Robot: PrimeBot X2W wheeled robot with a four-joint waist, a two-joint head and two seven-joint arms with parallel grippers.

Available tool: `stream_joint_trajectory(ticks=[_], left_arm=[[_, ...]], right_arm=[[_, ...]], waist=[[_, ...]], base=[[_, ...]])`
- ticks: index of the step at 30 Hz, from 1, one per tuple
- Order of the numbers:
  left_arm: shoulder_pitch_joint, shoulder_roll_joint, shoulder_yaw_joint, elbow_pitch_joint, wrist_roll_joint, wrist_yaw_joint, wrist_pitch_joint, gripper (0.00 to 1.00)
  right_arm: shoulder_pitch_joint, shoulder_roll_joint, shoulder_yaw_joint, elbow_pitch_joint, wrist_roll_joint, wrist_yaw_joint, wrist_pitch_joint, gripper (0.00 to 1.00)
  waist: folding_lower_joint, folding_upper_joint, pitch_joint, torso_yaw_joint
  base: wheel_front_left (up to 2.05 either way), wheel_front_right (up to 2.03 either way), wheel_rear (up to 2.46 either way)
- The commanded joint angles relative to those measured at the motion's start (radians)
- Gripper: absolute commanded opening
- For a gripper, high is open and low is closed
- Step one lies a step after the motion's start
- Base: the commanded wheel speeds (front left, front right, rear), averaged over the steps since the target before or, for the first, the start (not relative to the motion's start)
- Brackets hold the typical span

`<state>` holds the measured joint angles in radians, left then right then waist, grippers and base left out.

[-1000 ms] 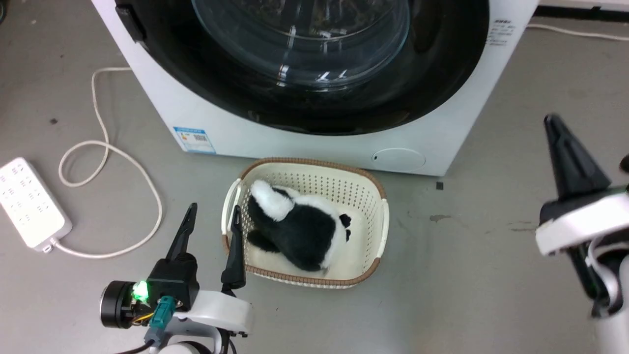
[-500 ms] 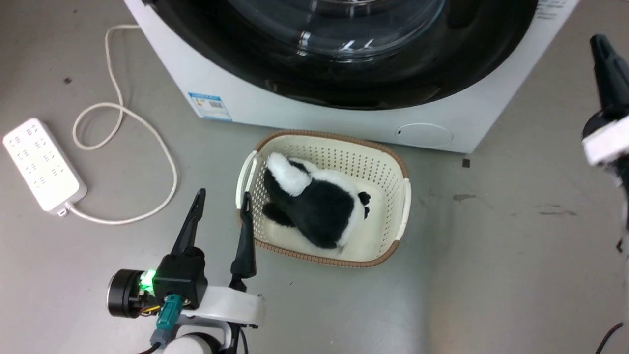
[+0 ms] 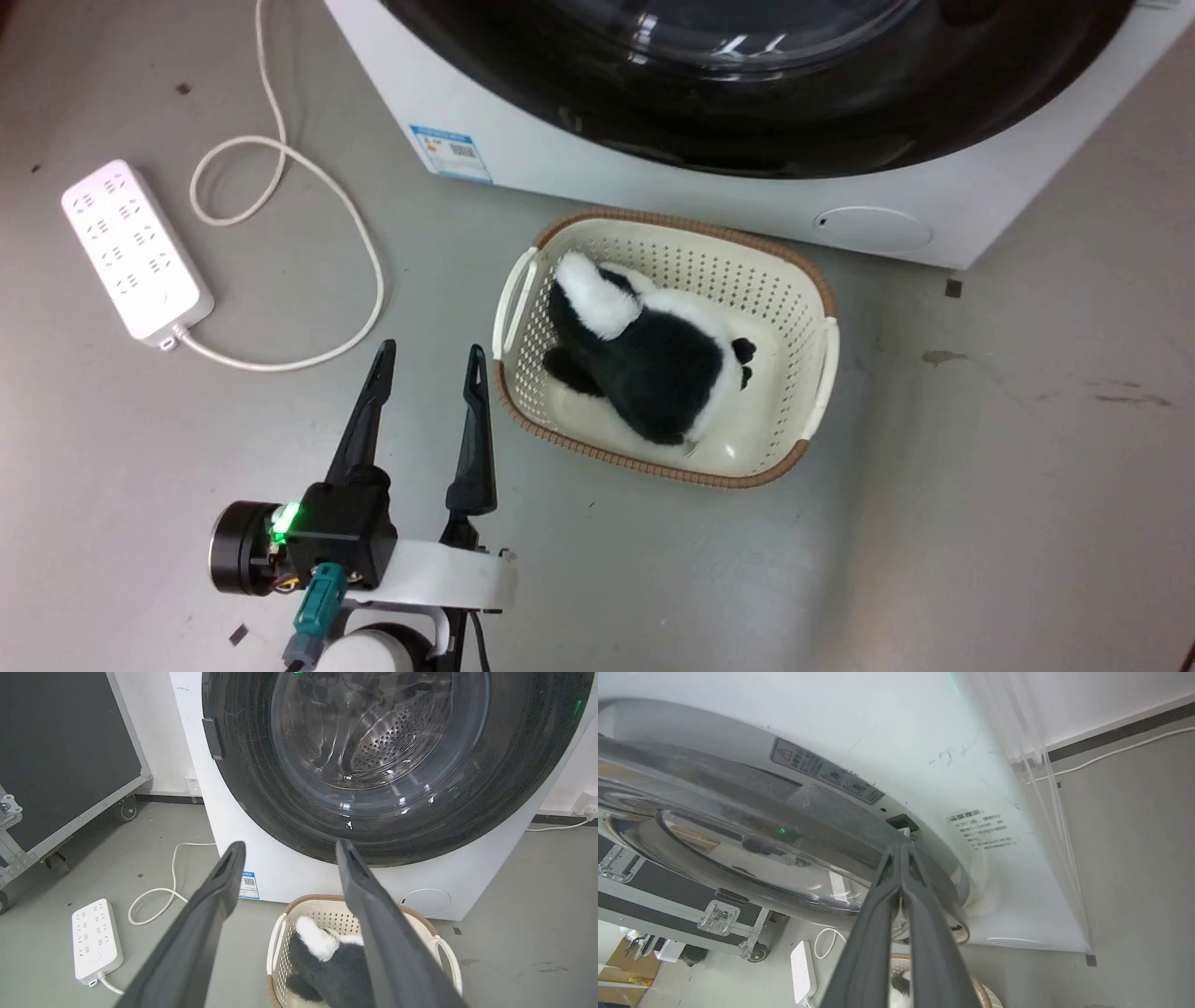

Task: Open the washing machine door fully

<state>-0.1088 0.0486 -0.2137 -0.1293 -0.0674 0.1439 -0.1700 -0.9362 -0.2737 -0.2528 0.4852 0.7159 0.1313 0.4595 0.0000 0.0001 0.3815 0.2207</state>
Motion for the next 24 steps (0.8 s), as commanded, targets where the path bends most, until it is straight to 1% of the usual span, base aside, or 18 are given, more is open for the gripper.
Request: stream_joint_trajectory(ticks=[1, 7, 15, 19, 24], left_arm=[[-0.024, 0.001, -0.005, -0.008, -0.007, 0.008, -0.011, 1.00], [-0.032, 0.001, -0.023, -0.021, -0.009, 0.015, -0.023, 1.00], [-0.054, 0.001, -0.048, -0.029, -0.017, 0.029, -0.040, 1.00], [-0.062, 0.001, -0.049, -0.032, -0.015, 0.034, -0.049, 1.00], [-0.066, 0.001, -0.052, -0.035, -0.016, 0.037, -0.059, 1.00]], right_arm=[[-0.055, -0.015, -0.016, 0.030, 0.020, 0.000, 0.020, 0.00], [-0.194, -0.031, -0.077, 0.163, 0.052, 0.000, 0.127, 0.00], [-0.333, -0.048, -0.138, 0.288, 0.082, 0.000, 0.250, 0.00], [-0.361, -0.046, -0.166, 0.325, 0.101, 0.000, 0.312, 0.00], [-0.357, -0.038, -0.203, 0.339, 0.126, 0.000, 0.376, 0.00]], waist=[[0.0000, -0.0001, 0.011, 0.010], [0.0000, -0.0001, 0.041, 0.032], [0.0000, -0.0001, 0.080, 0.057], [0.0000, -0.0001, 0.084, 0.063], [0.0000, -0.0001, 0.077, 0.063]], base=[[0.00, 0.00, 0.00], [0.00, 0.00, 0.00], [0.00, 0.00, 0.00], [0.00, 0.00, 0.00], [0.00, 0.00, 0.00]])
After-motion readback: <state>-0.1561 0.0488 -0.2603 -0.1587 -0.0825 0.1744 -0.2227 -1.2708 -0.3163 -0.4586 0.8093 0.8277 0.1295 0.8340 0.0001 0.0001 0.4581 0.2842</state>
